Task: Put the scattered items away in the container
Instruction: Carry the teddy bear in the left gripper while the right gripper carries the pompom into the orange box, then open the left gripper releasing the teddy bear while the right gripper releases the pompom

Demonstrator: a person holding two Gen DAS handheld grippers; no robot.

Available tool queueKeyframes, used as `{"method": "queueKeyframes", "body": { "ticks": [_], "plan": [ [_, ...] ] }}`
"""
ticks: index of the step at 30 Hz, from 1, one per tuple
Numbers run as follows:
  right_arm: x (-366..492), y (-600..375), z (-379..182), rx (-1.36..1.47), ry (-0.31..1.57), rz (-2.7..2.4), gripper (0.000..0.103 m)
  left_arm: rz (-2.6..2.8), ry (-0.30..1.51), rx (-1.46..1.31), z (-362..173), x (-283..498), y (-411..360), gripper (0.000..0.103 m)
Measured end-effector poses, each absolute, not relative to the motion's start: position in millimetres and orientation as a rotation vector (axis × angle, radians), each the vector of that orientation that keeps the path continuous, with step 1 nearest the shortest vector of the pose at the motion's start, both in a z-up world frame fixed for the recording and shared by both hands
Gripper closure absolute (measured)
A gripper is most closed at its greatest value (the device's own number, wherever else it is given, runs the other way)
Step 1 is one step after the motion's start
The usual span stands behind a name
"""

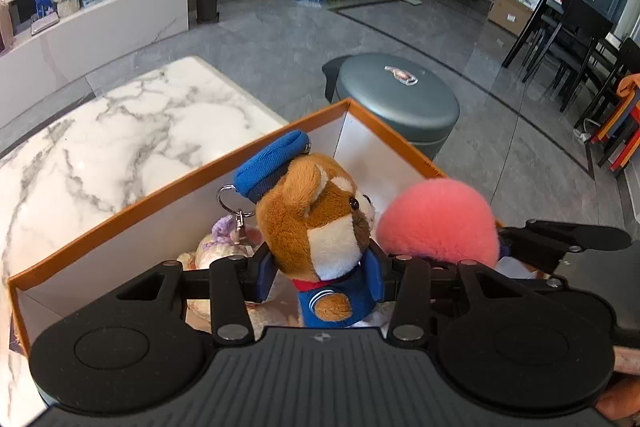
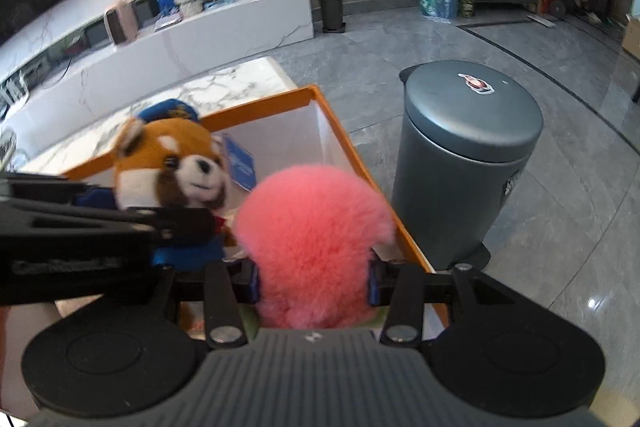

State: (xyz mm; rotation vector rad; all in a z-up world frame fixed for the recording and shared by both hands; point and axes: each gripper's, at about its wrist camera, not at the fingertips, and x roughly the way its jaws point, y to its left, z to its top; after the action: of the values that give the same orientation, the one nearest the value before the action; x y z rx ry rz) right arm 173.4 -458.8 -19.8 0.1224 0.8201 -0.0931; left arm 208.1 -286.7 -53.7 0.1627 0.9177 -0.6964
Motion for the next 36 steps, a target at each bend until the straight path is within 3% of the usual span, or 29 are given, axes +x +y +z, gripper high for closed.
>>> {"method": "queueKeyframes", "body": {
  "ticks": [10, 36],
  "plan": [
    [180.8, -448.6, -23.9, 0.048, 0.834, -0.047, 0.055, -0.687, 0.991, 0.081, -67.7, 222.6, -280.6, 0.047],
    [181.7, -432.5, -20.8, -0.054, 0.850, -0.126, 0.055, -0.677, 0.938, 0.049, -46.6, 217.7, -259.0, 0.045]
  ]
}}
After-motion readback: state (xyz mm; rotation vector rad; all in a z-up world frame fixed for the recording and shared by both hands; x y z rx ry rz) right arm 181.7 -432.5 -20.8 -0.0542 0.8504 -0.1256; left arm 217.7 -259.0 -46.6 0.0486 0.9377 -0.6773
